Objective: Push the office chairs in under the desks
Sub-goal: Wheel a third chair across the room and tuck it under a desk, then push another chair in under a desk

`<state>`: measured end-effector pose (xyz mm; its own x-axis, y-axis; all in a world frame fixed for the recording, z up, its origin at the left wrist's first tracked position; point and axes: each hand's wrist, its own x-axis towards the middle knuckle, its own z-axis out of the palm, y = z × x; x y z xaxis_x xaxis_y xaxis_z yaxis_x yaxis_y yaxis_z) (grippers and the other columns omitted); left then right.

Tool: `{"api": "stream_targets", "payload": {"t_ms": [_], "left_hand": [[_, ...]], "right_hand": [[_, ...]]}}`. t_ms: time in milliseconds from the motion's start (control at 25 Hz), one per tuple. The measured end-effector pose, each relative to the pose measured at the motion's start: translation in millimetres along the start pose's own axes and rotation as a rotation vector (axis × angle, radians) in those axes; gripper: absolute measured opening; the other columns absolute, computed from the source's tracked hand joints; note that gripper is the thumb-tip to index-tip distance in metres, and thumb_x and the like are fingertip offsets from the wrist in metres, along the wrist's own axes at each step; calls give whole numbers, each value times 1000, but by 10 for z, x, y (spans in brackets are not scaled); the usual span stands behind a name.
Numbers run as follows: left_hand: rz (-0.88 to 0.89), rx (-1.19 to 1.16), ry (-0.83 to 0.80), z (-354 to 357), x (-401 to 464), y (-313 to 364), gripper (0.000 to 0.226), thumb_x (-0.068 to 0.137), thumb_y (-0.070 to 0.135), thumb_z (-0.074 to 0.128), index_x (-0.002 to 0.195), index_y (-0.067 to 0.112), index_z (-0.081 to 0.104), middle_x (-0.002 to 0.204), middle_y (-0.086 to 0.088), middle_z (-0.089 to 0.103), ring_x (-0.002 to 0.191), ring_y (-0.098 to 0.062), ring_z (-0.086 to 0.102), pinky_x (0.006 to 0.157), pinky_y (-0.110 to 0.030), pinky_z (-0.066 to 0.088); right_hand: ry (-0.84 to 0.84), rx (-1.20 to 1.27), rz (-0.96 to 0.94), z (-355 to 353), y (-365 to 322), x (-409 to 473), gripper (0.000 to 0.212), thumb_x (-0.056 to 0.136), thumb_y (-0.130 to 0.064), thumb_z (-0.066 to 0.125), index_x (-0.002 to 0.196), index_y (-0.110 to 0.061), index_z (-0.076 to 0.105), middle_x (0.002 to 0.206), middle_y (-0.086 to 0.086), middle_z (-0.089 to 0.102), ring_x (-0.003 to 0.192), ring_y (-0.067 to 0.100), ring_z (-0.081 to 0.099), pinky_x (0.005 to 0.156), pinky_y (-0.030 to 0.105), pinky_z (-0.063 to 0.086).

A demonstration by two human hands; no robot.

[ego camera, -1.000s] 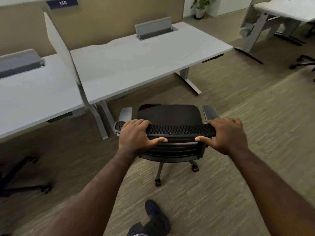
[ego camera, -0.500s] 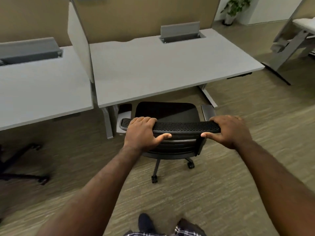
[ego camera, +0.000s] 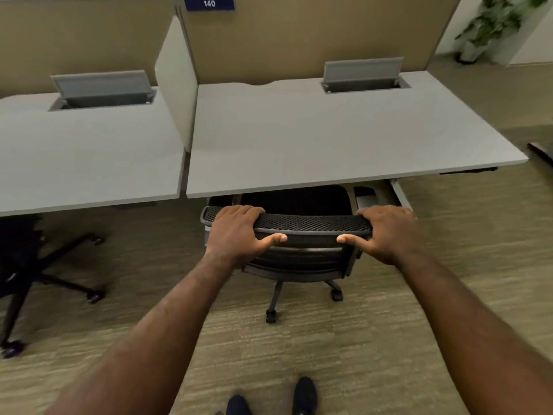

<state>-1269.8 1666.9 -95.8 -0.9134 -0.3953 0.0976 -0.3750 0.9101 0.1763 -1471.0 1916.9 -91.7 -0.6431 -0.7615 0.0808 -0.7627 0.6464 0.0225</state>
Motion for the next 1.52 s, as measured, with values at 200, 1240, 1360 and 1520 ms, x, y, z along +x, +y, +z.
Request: {"api": "stream_targets", "payload": {"t_ms": [200,1240,1360,1520], "left_hand": [[-88,2,-6,11,160,117,91,73,90,32,132,25,54,129,3,60,123,-17,50,109,-37,31],[-228,-89,78,-6,75,63,91,81,80,40,151,23,29,156,1,31,145,-17,19,122,-45,4],[-298,-42,103,-65,-351,-229,90,85,75,41,155,23,17,163,2,15,150,-16,5,122,-48,3],[-526,-1,191,-142,-1339,-883,88,84,73,41,154,22,25,162,1,21,150,-16,12,120,-52,11]], "right_hand": [[-5,28,-51,48,182,300,99,64,-101,16,116,-30,62,105,-5,66,98,19,58,93,42,40],[318,209,-360,12,-658,712,83,83,-84,27,111,-17,66,109,4,68,105,28,57,99,50,31],[313,234,-540,14,-1273,742,77,86,-78,31,120,-17,65,126,4,65,120,29,52,104,52,28],[162,248,-793,120,-2424,716,77,89,-76,29,131,-20,59,139,4,58,134,29,45,109,55,28]]}}
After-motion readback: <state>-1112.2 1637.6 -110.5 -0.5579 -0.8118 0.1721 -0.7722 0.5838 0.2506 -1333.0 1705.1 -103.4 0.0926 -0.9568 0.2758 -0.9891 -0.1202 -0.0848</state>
